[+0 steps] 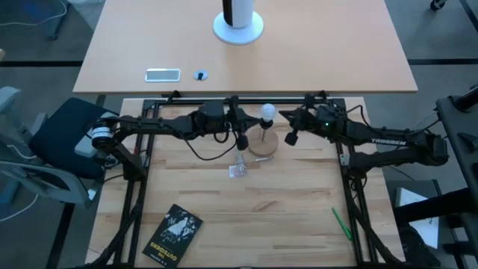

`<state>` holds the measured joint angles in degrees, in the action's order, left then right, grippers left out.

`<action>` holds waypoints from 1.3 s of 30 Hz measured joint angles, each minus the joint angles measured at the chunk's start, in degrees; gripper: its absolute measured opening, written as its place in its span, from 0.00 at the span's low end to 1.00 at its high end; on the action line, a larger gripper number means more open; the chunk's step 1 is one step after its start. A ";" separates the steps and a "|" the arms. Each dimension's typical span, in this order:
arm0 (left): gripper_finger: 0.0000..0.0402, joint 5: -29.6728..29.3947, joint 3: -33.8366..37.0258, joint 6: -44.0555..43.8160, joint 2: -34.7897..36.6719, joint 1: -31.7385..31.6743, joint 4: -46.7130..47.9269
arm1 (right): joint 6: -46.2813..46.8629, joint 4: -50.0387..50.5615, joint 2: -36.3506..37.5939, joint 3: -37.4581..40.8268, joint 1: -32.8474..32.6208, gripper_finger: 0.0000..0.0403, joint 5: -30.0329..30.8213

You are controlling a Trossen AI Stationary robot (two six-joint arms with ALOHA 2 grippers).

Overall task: Screw lightbulb
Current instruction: Insert the lightbulb into the lamp

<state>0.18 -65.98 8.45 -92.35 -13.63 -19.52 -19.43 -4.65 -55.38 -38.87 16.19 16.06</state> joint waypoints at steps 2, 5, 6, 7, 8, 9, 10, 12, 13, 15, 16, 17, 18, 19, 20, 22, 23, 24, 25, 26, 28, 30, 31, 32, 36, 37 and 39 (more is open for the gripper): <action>0.00 -1.60 0.00 0.02 -0.03 -0.17 -0.81 | -0.32 -1.95 -0.06 0.00 0.37 0.00 -1.22; 0.00 -2.78 0.00 0.02 -0.44 -0.60 -0.82 | -0.63 -3.22 -0.12 0.00 0.37 0.00 -3.62; 0.00 -2.86 0.00 0.02 -0.55 -0.71 -0.76 | -0.62 -3.27 -0.12 0.00 0.36 0.00 -4.28; 0.00 -2.86 0.00 0.01 -0.64 -0.85 -0.83 | -0.51 -3.14 -0.12 0.00 0.37 0.00 -4.98; 0.00 -2.86 0.00 0.00 -0.82 -0.95 -0.89 | -0.23 -3.14 -0.12 0.00 0.36 0.00 -5.40; 0.00 -2.86 0.00 -0.04 -0.96 -1.06 -1.05 | 0.08 -3.09 -0.10 0.00 0.32 0.00 -5.60; 0.00 -2.84 0.00 -0.17 -1.14 -1.11 -1.07 | 0.35 -2.97 -0.10 0.00 0.26 0.00 -5.62; 0.00 -2.84 0.00 -0.42 -1.46 -1.11 -1.11 | 0.96 -2.66 -0.10 0.00 -0.06 0.00 -6.15; 0.00 -2.90 0.00 -0.43 -1.57 -1.14 -1.18 | 1.38 -2.44 -0.09 0.00 -0.18 0.00 -7.09; 0.00 -4.46 0.00 -0.47 -1.74 -1.18 -1.35 | 2.26 -2.05 -0.01 0.00 -0.74 0.00 -9.05; 0.00 -6.06 0.00 -0.67 -1.82 -1.18 -1.24 | 2.41 -2.00 -0.01 0.00 -1.11 0.00 -9.73; 0.00 -7.92 0.00 -1.25 -1.95 -1.16 -0.47 | 2.42 -1.89 -0.01 -0.02 -1.38 0.00 -9.88; 0.00 -9.26 0.01 -1.98 -1.97 -1.11 0.79 | 2.39 -1.26 -0.06 -0.02 -1.51 0.00 -9.15; 0.00 -9.72 0.02 -2.73 -1.74 -1.11 2.24 | 2.34 -0.16 -0.06 -0.02 -1.58 0.00 -8.00; 0.00 -9.73 0.02 -3.38 -1.29 -1.07 3.83 | 2.24 0.73 -0.02 0.02 -1.58 0.00 -6.66; 0.00 -9.52 0.02 -4.50 0.01 -0.85 5.88 | 2.25 1.29 0.19 0.02 -1.44 0.00 -3.91; 0.00 -8.70 0.02 -4.67 0.57 -0.72 6.63 | 2.21 1.60 0.23 0.02 -1.24 0.00 -2.81; 0.00 -7.34 0.00 -4.64 0.69 -0.62 6.46 | 1.78 1.59 0.24 0.02 -0.98 0.00 -1.91; 0.00 -5.46 0.00 -4.35 0.69 -0.56 5.85 | 1.16 1.30 0.14 0.02 -0.75 0.00 -1.25; 0.00 -3.43 0.00 -3.79 0.62 -0.51 5.40 | 0.57 0.96 -0.03 0.02 -0.37 0.00 -1.16; 0.00 -1.10 0.02 -2.83 0.48 -0.44 2.99 | -0.10 -1.08 -0.91 0.02 0.31 0.00 -1.29; 0.00 -0.87 -0.02 -2.35 0.14 -0.42 0.34 | -0.71 -2.64 -1.44 0.02 0.75 0.00 -1.74; 0.00 -0.95 -0.04 -2.29 0.08 -0.63 0.12 | -1.01 -3.21 -1.57 0.02 0.96 0.00 -2.30; 0.00 -1.01 -0.02 -2.29 -0.04 -0.83 0.16 | -1.26 -3.99 -1.77 0.02 1.09 0.00 -3.24; 0.00 -1.30 0.00 -2.33 -0.23 -1.40 0.46 | -0.88 -5.11 -2.42 -0.07 1.05 0.00 -4.87; 0.00 -1.73 0.00 -2.47 -0.27 -1.49 0.42 | -0.77 -5.06 -2.44 -0.07 1.04 0.00 -4.85; 0.00 -3.32 0.00 -2.49 -0.47 -1.53 0.44 | -0.28 -4.89 -2.42 -0.07 0.97 0.00 -5.56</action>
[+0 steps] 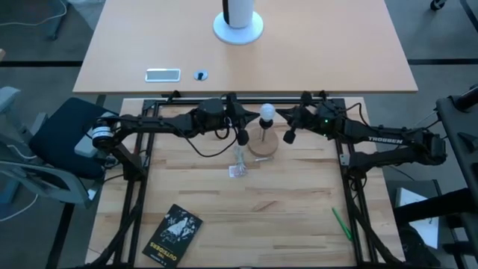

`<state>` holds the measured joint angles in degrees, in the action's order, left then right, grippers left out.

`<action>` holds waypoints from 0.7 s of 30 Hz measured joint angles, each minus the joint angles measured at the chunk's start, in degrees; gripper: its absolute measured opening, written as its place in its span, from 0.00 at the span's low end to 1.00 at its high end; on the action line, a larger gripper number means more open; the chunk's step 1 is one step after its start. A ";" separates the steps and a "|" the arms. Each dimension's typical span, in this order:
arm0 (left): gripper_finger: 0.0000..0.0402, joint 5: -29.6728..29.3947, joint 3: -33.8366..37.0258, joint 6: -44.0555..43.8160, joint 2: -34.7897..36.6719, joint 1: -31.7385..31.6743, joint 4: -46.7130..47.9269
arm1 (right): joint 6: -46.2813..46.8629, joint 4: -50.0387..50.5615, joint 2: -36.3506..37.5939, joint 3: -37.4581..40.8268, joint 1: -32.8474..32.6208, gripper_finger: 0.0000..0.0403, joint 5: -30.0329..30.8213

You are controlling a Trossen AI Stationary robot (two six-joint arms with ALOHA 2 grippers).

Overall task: Screw lightbulb
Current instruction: Insert the lightbulb into the lamp

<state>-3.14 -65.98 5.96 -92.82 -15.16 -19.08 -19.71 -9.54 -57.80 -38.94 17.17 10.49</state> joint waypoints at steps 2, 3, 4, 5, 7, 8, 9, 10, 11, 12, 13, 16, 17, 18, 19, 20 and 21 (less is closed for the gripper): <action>0.00 -0.83 0.00 -0.06 -0.49 -0.11 -0.43 | 0.70 0.41 0.11 0.00 -0.06 0.00 -0.78; 0.00 -0.96 0.00 -0.13 -0.56 -0.23 -0.43 | 1.10 0.66 0.34 0.00 -0.06 0.00 -1.36; 0.00 -1.06 0.00 -0.33 -0.61 -0.24 -0.43 | 1.43 1.04 0.47 0.00 -0.15 0.00 -2.08; 0.00 -1.40 0.00 -0.47 -0.72 -0.27 -0.42 | 1.67 1.34 0.54 0.00 -0.43 0.00 -2.75; 0.00 -1.84 0.00 -0.59 -0.96 -0.33 -0.25 | 2.03 1.68 0.74 0.00 -0.91 0.00 -3.68; 0.00 -2.17 0.00 -0.70 -1.04 -0.35 -0.05 | 2.13 1.69 0.76 0.00 -1.17 0.00 -3.82; 0.00 -2.81 0.00 -0.70 -1.13 -0.28 0.10 | 2.26 1.82 0.76 0.00 -1.50 0.00 -3.88; 0.00 -3.94 0.00 -0.72 -1.13 -0.23 0.11 | 2.25 1.99 0.74 0.00 -1.79 0.00 -3.97; 0.00 -5.08 0.00 -0.72 -1.13 -0.16 0.12 | 2.23 2.05 0.74 0.00 -1.89 0.00 -3.89; 0.00 -5.70 0.00 -0.72 -1.09 -0.15 0.15 | 2.23 2.29 0.74 0.00 -1.90 0.00 -3.16; 0.00 -6.03 0.00 -0.72 -1.01 -0.17 0.65 | 2.23 2.90 0.93 0.00 -1.96 0.00 -2.10; 0.00 -6.38 0.00 -0.98 -0.49 0.05 2.59 | 2.15 4.70 1.74 0.00 -1.94 0.00 1.31; 0.00 -6.10 0.00 -1.01 -0.28 0.28 2.98 | 2.07 5.44 1.98 0.00 -1.92 0.00 2.63; 0.00 -4.85 0.00 -1.01 -0.03 0.45 3.37 | 1.73 5.79 2.01 0.00 -1.90 0.00 3.94; 0.00 -2.80 0.00 -1.01 0.21 0.51 4.04 | 1.20 5.86 2.01 0.00 -1.78 0.00 5.27; 0.00 0.06 0.00 -0.90 0.25 0.55 4.16 | 0.40 5.82 2.01 0.00 -1.53 0.00 6.33; 0.00 2.84 0.00 -0.46 0.25 0.55 3.96 | -0.22 5.71 2.01 0.00 -1.19 0.00 6.86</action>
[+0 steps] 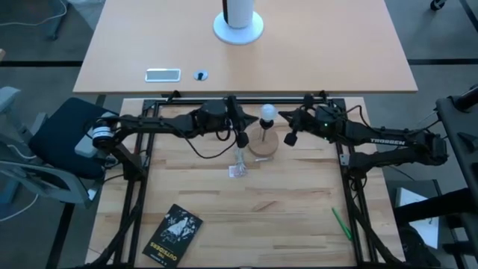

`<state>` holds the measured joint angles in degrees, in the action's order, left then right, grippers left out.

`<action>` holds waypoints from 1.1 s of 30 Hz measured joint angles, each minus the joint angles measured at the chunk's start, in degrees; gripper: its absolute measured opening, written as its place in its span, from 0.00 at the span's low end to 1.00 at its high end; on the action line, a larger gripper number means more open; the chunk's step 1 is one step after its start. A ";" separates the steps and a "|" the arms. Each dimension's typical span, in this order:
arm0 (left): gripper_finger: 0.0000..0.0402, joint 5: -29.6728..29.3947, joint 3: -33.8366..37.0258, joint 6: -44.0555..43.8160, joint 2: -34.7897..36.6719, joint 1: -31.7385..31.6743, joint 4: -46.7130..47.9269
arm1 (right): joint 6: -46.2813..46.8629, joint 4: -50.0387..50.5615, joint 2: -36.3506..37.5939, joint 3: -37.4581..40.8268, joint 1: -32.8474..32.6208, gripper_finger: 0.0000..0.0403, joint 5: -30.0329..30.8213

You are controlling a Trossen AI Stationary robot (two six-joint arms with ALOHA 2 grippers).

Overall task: Screw lightbulb
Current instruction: Insert the lightbulb into the lamp

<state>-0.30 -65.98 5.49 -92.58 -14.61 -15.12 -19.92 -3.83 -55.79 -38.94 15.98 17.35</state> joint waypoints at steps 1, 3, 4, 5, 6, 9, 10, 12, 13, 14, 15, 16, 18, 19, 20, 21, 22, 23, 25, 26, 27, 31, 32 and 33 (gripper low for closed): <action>0.00 1.85 0.00 0.32 -0.07 0.00 -0.59 | -0.61 -0.58 -0.24 0.00 0.52 0.00 0.17; 0.00 2.37 0.00 0.70 -0.39 -0.02 -3.49 | -1.51 -2.75 -0.96 0.00 1.37 0.00 -0.47; 0.00 2.32 0.00 0.78 -0.39 -0.09 -4.10 | -1.89 -3.40 -1.10 0.00 1.76 0.00 -1.46; 0.00 2.32 0.00 0.85 -0.39 -0.28 -4.67 | -2.04 -4.14 -1.24 0.00 2.04 0.00 -2.67; 0.00 2.32 0.00 0.85 -0.39 -0.50 -4.89 | -2.08 -5.17 -1.53 0.00 2.11 0.00 -3.93; 0.00 1.75 0.00 0.86 -0.39 -0.89 -4.75 | -2.03 -5.89 -1.82 0.00 2.05 0.00 -5.58; 0.00 1.23 0.00 0.86 -0.39 -0.90 -4.72 | -2.03 -5.86 -1.83 0.00 1.95 0.00 -5.73; 0.00 0.92 0.00 1.12 -0.43 -0.98 -4.52 | -1.57 -5.60 -1.81 0.00 1.83 0.00 -6.69; 0.00 0.87 0.00 1.22 -0.71 -0.98 -4.82 | -1.25 -5.35 -1.68 0.00 1.71 0.00 -6.85; 0.00 0.86 0.00 1.29 -0.84 -0.99 -4.99 | -1.01 -5.02 -1.64 0.00 1.46 0.00 -6.69; 0.00 0.84 0.00 1.30 -0.92 -1.07 -4.98 | -0.83 -4.76 -1.61 0.00 1.18 0.00 -6.54; 0.00 0.63 0.00 1.32 -1.02 -1.09 -5.07 | -0.61 -4.37 -1.46 0.00 0.85 0.00 -6.51; 0.00 -0.70 0.00 1.32 -1.42 -1.15 -5.36 | 0.01 -3.45 -1.20 0.02 0.05 0.00 -6.43; 0.00 -1.70 0.00 1.32 -1.57 -1.16 -5.35 | 0.36 -3.21 -1.14 0.00 -0.44 0.00 -6.54; 0.00 -2.46 0.00 1.32 -1.69 -1.18 -5.29 | 0.68 -3.11 -1.11 0.00 -0.97 0.00 -6.88; 0.00 -3.07 0.00 1.29 -1.86 -1.27 -5.26 | 0.82 -3.10 -1.13 0.00 -1.41 0.00 -7.45; 0.00 -3.07 0.00 1.29 -2.10 -1.33 -5.11 | 1.02 -3.14 -1.16 0.00 -1.80 0.00 -7.93; 0.00 -2.97 0.00 1.29 -2.32 -1.32 -4.77 | 1.24 -2.89 -1.23 0.00 -2.12 0.00 -8.19; 0.00 -2.89 0.00 1.27 -2.51 -1.06 -4.48 | 1.40 -2.40 -1.41 0.04 -2.54 0.00 -8.16; 0.00 -3.40 0.00 1.23 -2.49 -1.03 -4.51 | 1.40 -2.27 -1.42 0.08 -2.59 0.00 -7.46; 0.00 -3.61 0.00 1.21 -2.37 -1.03 -4.39 | 1.47 -2.27 -1.28 0.09 -2.61 0.00 -6.41; 0.00 -4.13 0.00 0.48 -1.54 -1.06 -0.60 | 1.44 -0.12 -0.09 0.09 -2.63 0.00 -1.76; 0.00 -3.53 0.00 0.42 -1.22 -0.90 0.26 | 1.38 0.47 0.15 0.09 -2.63 0.00 -0.89; 0.00 -2.61 0.00 0.36 -0.81 -0.75 0.71 | 0.96 0.77 0.26 0.09 -2.49 0.00 -0.19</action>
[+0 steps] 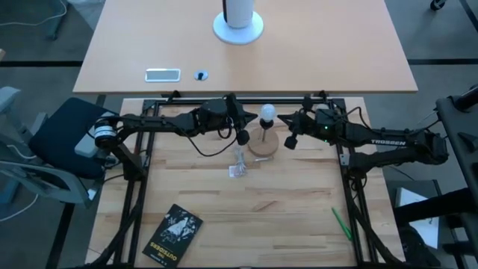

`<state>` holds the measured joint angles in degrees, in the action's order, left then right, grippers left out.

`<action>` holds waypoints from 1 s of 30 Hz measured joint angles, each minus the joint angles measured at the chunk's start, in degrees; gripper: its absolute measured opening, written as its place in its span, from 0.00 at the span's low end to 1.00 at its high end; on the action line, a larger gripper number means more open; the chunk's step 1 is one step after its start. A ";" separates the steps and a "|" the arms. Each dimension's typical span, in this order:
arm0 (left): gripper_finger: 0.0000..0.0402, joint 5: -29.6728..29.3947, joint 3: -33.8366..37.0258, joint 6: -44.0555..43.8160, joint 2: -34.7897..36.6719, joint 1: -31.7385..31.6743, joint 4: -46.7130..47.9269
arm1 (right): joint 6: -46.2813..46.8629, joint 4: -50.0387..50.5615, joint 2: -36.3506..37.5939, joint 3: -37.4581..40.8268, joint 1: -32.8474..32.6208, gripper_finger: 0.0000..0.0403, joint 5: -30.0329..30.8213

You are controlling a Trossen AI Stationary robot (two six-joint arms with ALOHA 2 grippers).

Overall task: Screw lightbulb
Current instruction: Insert the lightbulb into the lamp

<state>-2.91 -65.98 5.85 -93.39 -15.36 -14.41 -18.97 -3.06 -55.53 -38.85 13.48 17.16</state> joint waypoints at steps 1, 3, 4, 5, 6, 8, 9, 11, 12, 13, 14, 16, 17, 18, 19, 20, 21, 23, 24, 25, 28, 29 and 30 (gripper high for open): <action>0.00 1.32 0.00 -0.03 0.37 0.07 0.50 | -0.47 -0.08 0.00 0.00 0.16 0.00 0.63; 0.00 3.69 0.00 0.02 0.49 0.11 -0.24 | -1.83 -0.63 0.09 0.00 0.91 0.00 1.09; 0.00 3.96 0.00 0.14 0.47 0.09 -0.79 | -2.24 -1.43 0.06 0.00 1.31 0.00 1.12; 0.00 3.93 0.00 0.46 0.45 0.06 -1.68 | -2.58 -2.52 -0.05 0.00 1.69 0.00 0.99; 0.00 3.92 0.00 0.75 0.31 0.05 -2.97 | -2.89 -3.14 -0.08 0.00 2.03 0.00 0.62; 0.00 3.90 0.00 1.02 0.08 -0.04 -4.93 | -3.03 -4.02 -0.33 0.00 2.41 0.00 -1.03; 0.00 3.92 0.00 1.08 -0.12 -0.18 -5.43 | -3.01 -4.63 -0.35 0.00 2.44 0.00 -2.14; 0.00 3.92 0.00 1.11 -0.28 -0.42 -5.09 | -2.82 -4.89 -0.39 0.00 2.45 0.00 -3.20; 0.00 3.80 0.00 1.11 -0.28 -0.45 -5.00 | -2.66 -4.94 -0.39 0.00 2.45 0.00 -3.89; 0.00 3.30 0.00 1.11 -0.28 -0.48 -4.96 | -2.36 -4.93 -0.39 0.00 2.44 0.00 -4.84; 0.00 2.83 0.00 1.11 -0.28 -0.52 -5.06 | -2.03 -4.95 -0.37 0.00 2.44 0.00 -5.53; 0.00 1.77 0.00 1.11 -0.28 -0.56 -5.05 | -0.84 -4.82 -0.37 0.00 2.33 0.00 -7.23; 0.00 1.35 0.00 1.09 -0.28 -0.59 -5.01 | -0.21 -4.71 -0.37 0.00 2.31 0.00 -8.31; 0.00 1.11 0.00 1.01 -0.28 -0.67 -5.05 | 0.39 -4.59 -0.37 0.00 2.21 0.00 -9.44; 0.00 0.80 0.00 0.95 -0.28 -0.69 -5.06 | 0.94 -4.53 -0.37 0.00 2.02 0.00 -10.30; 0.00 0.17 0.00 0.90 -0.28 -0.66 -5.06 | 1.25 -4.49 -0.37 0.00 1.76 0.00 -10.88; 0.00 -0.64 0.00 0.78 -0.28 -0.61 -5.02 | 1.54 -4.51 -0.37 -0.01 1.41 0.00 -11.05; 0.00 -1.23 0.00 0.67 -0.28 -0.56 -4.52 | 2.09 -4.39 -0.37 -0.02 1.04 0.00 -10.94; 0.00 -1.28 0.00 0.65 -0.28 -0.56 -4.17 | 2.34 -4.14 -0.37 -0.02 0.86 0.00 -10.31; 0.00 -1.29 0.00 0.46 -0.28 -0.55 -3.81 | 2.45 -3.61 -0.37 -0.02 0.70 0.00 -9.46; 0.00 -1.34 0.00 -0.61 0.28 -0.35 -2.58 | 2.52 -1.29 0.28 -0.02 0.65 0.00 -5.96; 0.00 -1.32 0.00 -0.92 0.67 -0.22 -1.82 | 2.56 -0.51 0.37 -0.02 0.65 0.00 -4.85; 0.00 -1.32 0.00 -1.06 1.12 -0.02 -1.14 | 2.60 0.45 0.67 -0.02 0.65 0.00 -3.85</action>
<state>-4.23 -65.98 4.79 -92.27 -15.38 -15.55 -16.36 -2.61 -54.86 -38.87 14.13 13.30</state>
